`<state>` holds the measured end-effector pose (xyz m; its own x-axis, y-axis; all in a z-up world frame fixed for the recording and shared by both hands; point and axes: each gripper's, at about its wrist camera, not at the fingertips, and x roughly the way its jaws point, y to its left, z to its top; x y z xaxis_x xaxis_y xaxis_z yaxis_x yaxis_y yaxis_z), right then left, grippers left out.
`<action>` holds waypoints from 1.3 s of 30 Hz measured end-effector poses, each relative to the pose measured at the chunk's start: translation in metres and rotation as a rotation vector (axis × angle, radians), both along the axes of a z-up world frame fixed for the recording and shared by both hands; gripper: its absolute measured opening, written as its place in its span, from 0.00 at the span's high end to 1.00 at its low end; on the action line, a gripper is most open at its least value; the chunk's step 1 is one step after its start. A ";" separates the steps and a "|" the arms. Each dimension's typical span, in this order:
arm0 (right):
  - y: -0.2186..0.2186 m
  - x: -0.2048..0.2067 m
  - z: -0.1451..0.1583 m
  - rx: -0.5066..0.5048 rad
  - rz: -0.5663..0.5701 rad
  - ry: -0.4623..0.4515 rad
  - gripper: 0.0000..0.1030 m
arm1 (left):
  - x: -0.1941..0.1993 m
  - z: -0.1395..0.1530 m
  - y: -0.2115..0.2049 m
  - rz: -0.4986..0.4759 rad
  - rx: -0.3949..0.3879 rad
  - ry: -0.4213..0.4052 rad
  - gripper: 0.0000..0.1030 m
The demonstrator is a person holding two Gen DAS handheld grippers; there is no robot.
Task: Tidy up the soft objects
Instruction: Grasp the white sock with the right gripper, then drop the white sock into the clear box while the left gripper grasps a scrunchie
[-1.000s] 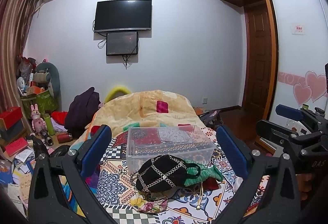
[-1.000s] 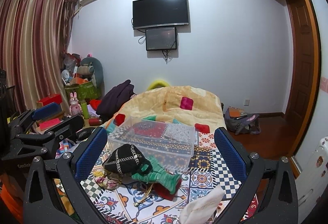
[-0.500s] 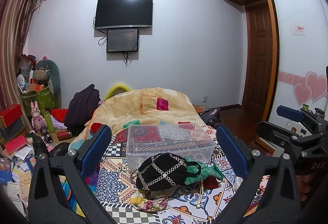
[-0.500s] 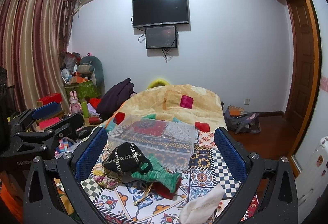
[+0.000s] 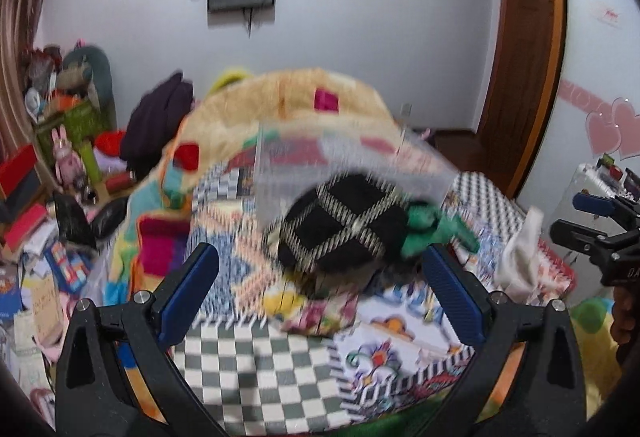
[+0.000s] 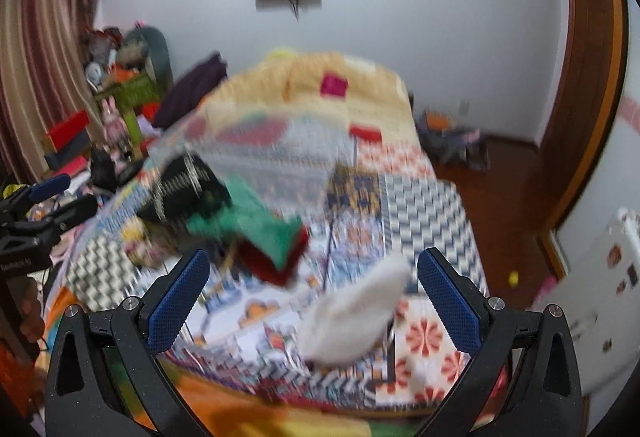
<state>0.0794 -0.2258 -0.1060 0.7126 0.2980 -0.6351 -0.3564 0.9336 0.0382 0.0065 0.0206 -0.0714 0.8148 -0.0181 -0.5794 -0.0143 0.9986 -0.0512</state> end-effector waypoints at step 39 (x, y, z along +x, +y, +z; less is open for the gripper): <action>-0.016 0.031 0.016 0.168 0.037 0.070 0.87 | -0.006 0.021 0.054 0.129 -0.095 -0.016 0.94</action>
<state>0.1105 -0.2417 -0.0899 0.6549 0.4292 -0.6220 -0.3810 0.8983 0.2188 0.0000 0.0742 -0.0508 0.8233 0.0331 -0.5666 -0.1405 0.9791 -0.1470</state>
